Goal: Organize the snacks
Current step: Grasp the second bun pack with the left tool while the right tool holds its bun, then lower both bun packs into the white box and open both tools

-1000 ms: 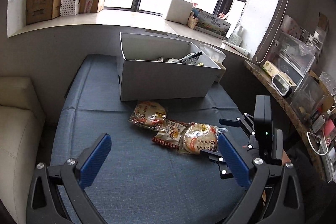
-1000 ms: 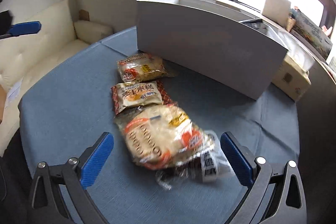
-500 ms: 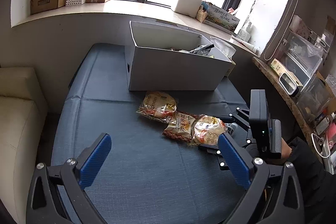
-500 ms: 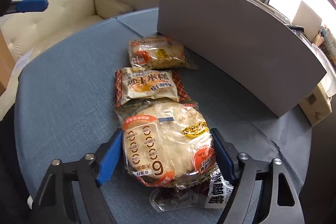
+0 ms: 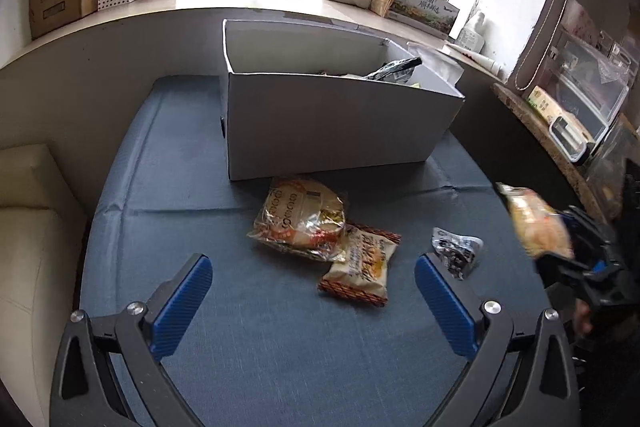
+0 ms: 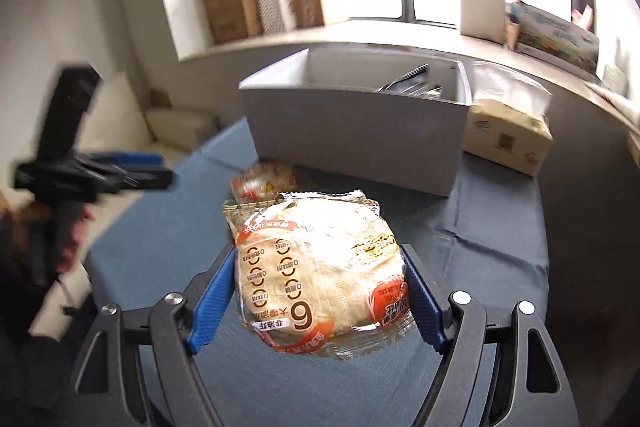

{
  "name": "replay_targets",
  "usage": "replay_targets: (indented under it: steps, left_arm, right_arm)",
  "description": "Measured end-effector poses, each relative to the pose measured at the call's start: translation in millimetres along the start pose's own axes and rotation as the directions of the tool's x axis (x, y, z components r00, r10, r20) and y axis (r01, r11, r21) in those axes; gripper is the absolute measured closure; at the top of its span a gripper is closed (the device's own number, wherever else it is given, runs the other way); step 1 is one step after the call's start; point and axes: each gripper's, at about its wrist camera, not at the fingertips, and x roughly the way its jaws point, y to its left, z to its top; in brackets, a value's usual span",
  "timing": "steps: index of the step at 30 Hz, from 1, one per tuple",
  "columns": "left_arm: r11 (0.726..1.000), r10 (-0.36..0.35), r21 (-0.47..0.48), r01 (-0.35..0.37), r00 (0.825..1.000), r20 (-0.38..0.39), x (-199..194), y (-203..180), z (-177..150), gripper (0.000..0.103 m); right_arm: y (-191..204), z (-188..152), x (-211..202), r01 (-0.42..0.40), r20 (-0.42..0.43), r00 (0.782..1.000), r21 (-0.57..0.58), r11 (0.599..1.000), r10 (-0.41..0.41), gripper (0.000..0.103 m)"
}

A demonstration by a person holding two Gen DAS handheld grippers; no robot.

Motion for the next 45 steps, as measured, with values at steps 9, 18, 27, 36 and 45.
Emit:
replay_targets:
  steps: [9, 18, 27, 36, 45]
  left_arm:
    - [0.978, 0.107, 0.188, -0.092, 0.991, -0.074, 90, -23, 28, 0.000]
    - [0.979, 0.108, 0.187, -0.082, 0.985, -0.134, 124, -21, 31, 0.015]
    - [0.988, 0.065, 0.147, -0.053, 0.995, -0.081, 95, -7, 29, 0.027]
    - [0.992, -0.036, 0.123, 0.022, 0.992, 0.117, -24, -25, 0, 0.027]
    - [0.988, -0.065, 0.149, 0.034, 0.976, 0.209, -51, -39, 39, 0.027]
  right_arm:
    - [-10, -24, -36, 0.016, 0.091, 0.995, 0.153, 0.988, -0.030, 0.021]
    - [-11, -40, -35, -0.028, 0.101, 0.995, 0.225, 0.974, 0.006, 0.021]
    - [-6, -43, -26, -0.023, 0.086, 0.996, 0.222, 0.975, 0.004, 0.021]
    - [-3, -33, -14, -0.015, 0.079, 0.997, 0.221, 0.975, -0.002, 0.021]
    - [5, 36, 6, 0.000, 0.133, 0.991, 0.116, 0.993, -0.016, 0.021]
